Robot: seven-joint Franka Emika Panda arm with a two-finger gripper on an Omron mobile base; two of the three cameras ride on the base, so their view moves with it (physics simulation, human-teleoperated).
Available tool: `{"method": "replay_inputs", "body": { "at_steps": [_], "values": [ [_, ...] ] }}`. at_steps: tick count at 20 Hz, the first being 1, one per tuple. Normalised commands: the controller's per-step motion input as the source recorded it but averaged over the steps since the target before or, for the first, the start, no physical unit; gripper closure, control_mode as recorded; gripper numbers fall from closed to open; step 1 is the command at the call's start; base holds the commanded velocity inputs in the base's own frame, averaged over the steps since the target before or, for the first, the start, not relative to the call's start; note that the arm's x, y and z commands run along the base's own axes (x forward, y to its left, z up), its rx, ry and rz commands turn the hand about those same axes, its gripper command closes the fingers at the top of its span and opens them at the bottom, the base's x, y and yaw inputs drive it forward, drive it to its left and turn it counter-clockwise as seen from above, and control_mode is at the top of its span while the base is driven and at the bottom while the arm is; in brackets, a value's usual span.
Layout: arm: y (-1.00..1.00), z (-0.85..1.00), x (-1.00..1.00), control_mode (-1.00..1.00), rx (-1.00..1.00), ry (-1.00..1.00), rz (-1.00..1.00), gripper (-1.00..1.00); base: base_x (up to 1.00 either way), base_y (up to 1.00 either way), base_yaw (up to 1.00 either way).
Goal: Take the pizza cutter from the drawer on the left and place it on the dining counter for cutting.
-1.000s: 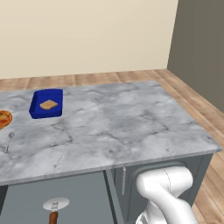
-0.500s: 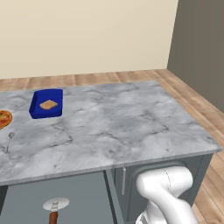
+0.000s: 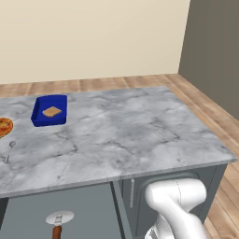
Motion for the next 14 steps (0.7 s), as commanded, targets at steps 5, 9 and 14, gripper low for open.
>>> {"method": "replay_inputs", "body": {
  "at_steps": [5, 9, 14],
  "values": [
    [0.18, 0.73, 0.01, -1.0, 0.06, 0.0, -0.03, -1.0, 0.0, 0.0, 0.0],
    [0.0, 0.84, 0.26, -1.0, 0.1, 0.02, -0.08, -1.0, 0.0, 0.0, 0.0],
    [-0.04, 0.75, 0.53, -1.0, 0.08, 0.0, -0.08, -1.0, 0.0, 0.0, 0.0]
  ]
}}
